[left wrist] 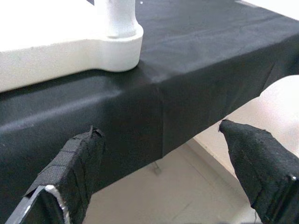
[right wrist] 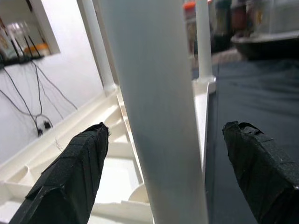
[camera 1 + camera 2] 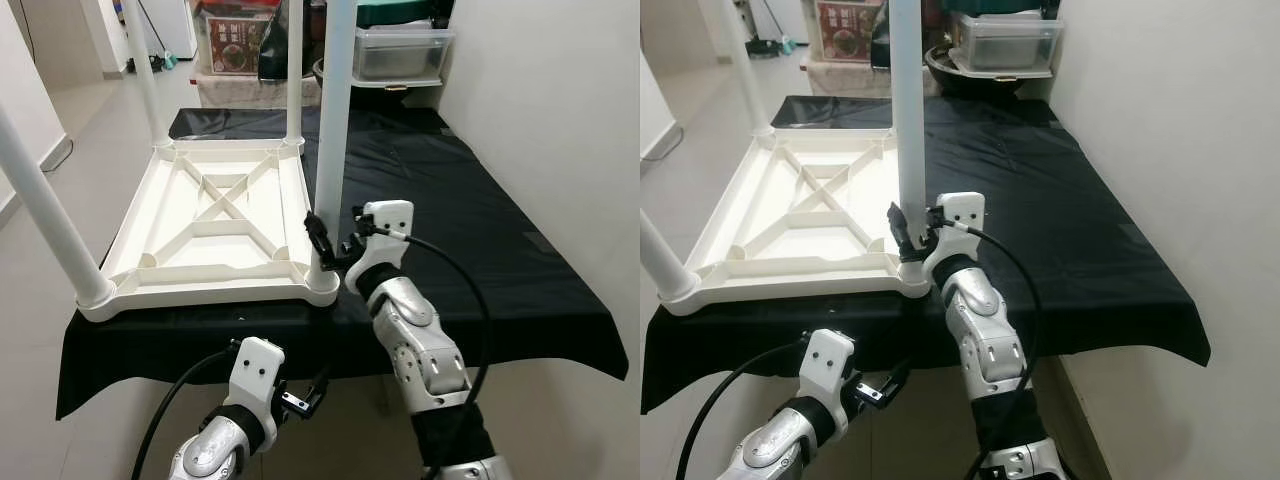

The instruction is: Building children table

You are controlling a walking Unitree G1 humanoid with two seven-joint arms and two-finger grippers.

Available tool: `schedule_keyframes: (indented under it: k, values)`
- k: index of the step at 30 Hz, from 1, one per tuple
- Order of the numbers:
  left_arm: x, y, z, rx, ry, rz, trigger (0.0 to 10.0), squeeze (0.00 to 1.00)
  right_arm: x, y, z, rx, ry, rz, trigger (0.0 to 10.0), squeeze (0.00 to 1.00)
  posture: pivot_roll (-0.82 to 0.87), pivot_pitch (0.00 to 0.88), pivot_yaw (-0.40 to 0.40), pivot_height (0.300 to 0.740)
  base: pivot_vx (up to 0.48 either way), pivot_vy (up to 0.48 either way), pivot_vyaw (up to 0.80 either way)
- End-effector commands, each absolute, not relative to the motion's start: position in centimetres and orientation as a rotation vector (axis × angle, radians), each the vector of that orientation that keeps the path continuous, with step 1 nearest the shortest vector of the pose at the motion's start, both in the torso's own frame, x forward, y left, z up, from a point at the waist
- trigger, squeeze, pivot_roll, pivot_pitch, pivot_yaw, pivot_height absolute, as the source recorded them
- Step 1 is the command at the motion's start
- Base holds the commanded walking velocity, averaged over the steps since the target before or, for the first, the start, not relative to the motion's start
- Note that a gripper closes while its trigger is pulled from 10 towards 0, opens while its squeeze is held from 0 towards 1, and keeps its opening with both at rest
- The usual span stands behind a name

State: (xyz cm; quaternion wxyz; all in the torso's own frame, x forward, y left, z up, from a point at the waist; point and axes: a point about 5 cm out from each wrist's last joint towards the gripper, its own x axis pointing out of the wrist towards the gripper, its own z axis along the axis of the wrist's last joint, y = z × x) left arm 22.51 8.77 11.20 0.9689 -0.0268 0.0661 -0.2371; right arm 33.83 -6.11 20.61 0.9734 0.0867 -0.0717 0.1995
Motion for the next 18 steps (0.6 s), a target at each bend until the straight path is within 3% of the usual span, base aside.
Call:
schedule_keyframes:
  k: [1, 18]
  values:
    - [22.1, 8.7, 11.1, -0.044, 0.149, -0.482, 10.0, 0.00, 34.2, -5.5, 20.4, 0.153, -0.128, 0.394, 10.0, 0.00, 0.12, 0.125, -0.059, 0.740, 0.000, 0.000, 0.00]
    - [21.1, 8.2, 11.6, -0.052, 0.147, -0.490, 10.0, 0.00, 36.3, -6.1, 21.3, 0.090, -0.100, 0.125, 10.0, 0.00, 0.12, 0.146, -0.071, 0.740, 0.000, 0.000, 0.00]
